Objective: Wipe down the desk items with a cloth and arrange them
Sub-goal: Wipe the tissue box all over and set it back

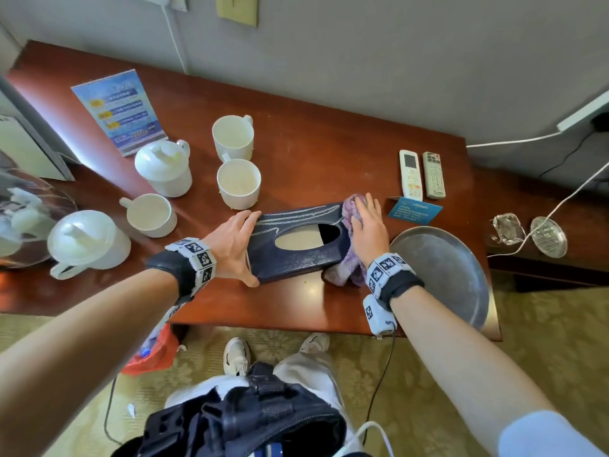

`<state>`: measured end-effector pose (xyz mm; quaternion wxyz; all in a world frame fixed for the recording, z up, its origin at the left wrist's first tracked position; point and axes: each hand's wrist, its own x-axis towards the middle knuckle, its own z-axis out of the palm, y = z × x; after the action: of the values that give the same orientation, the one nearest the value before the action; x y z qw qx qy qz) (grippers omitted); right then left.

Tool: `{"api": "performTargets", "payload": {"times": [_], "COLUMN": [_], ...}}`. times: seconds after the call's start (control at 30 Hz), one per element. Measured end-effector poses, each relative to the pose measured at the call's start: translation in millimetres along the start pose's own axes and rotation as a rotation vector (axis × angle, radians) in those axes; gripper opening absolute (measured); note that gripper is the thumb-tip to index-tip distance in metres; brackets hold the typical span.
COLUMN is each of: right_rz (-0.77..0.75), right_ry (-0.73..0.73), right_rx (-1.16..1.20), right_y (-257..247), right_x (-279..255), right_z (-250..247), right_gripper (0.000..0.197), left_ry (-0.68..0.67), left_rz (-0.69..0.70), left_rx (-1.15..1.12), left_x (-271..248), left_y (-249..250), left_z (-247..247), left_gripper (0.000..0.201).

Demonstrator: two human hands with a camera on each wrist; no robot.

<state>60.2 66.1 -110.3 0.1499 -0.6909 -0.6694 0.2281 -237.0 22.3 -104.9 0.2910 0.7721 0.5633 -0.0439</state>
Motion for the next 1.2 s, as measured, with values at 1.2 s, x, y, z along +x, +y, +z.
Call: {"api": "performTargets", "payload": {"times": [1.2], "right_rz": [0.037], "right_ry": [0.121], "right_rx": [0.093], "right_y": [-9], "right_x": [7], "right_z": [0], "right_gripper": [0.036], "left_ry": [0.096], "left_rz": [-0.107], "left_rx": [-0.239], "left_x": [-9], "left_y": [-2], "left_z": [18], "left_gripper": [0.151]}}
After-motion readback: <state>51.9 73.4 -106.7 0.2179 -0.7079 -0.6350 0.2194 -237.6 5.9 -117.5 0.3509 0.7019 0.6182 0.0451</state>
